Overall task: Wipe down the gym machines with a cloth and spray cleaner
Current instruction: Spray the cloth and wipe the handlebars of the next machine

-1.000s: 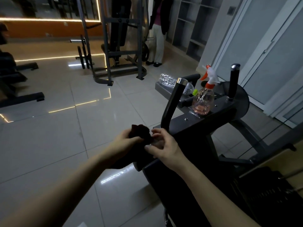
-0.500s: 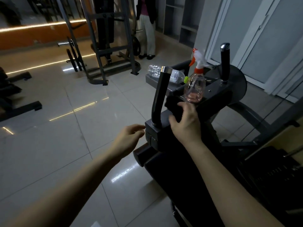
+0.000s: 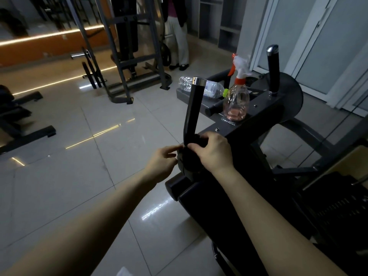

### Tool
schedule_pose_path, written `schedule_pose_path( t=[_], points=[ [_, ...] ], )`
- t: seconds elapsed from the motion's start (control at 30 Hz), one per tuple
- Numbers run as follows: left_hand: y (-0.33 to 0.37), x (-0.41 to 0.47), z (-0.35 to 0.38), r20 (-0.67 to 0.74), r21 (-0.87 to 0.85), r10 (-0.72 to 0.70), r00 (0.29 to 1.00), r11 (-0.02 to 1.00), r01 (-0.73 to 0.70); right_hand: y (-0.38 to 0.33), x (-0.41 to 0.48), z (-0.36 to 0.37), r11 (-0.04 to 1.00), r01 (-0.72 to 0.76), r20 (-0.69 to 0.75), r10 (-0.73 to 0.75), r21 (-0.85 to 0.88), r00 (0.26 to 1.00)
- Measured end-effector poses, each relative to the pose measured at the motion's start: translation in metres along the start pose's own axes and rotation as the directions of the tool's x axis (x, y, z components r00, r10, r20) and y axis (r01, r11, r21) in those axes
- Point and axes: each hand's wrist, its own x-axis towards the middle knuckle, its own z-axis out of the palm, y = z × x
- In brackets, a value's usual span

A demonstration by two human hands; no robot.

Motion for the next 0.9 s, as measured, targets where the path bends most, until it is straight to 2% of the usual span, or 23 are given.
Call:
schedule_pose_path(
  t=[0.13,0.27,0.33,0.47,0.57,0.67,0.73,0.83,0.9],
  points=[
    [0.002,-0.001,-0.005,-0.002,0.021,-0.045,0.999,0.999,0.045,-0.006,-0.022,0.015,0.983,0.091,0.008,-0.091,-0.158,0.996],
    [0.003,-0.002,-0.009,0.024,0.044,-0.053,0.998,0.998,0.052,0.014,0.011,-0.01,0.931,0.254,0.209,-0.202,-0.261,0.957],
    [0.002,-0.001,-0.01,0.027,0.045,-0.06,0.998,0.997,0.058,0.025,0.031,-0.027,0.921,0.241,0.227,-0.175,-0.307,0.958],
    [-0.004,0.002,-0.011,0.01,0.045,-0.059,0.998,0.997,0.059,0.019,0.034,-0.024,0.939,0.267,0.346,-0.182,-0.215,0.92],
    [-0.004,0.002,-0.009,0.003,0.035,-0.039,0.999,0.999,0.039,0.014,0.018,-0.008,0.971,0.191,0.288,-0.143,-0.145,0.947],
    [-0.001,0.0,-0.007,-0.01,0.017,-0.007,1.0,1.0,0.007,0.014,0.017,0.0,0.961,0.193,0.217,-0.148,-0.2,0.965],
    [0.0,0.0,-0.008,-0.002,0.023,-0.004,1.0,1.0,0.004,0.015,0.027,-0.01,0.936,0.286,0.318,-0.213,-0.204,0.924],
    [0.001,0.001,-0.01,0.008,0.062,-0.022,1.0,0.998,0.021,0.013,0.058,-0.032,0.827,0.486,0.53,-0.288,-0.284,0.798],
    [0.003,0.0,-0.011,0.017,0.077,-0.032,0.999,0.997,0.03,0.009,0.074,-0.033,0.814,0.481,0.556,-0.245,-0.327,0.794]
  ],
)
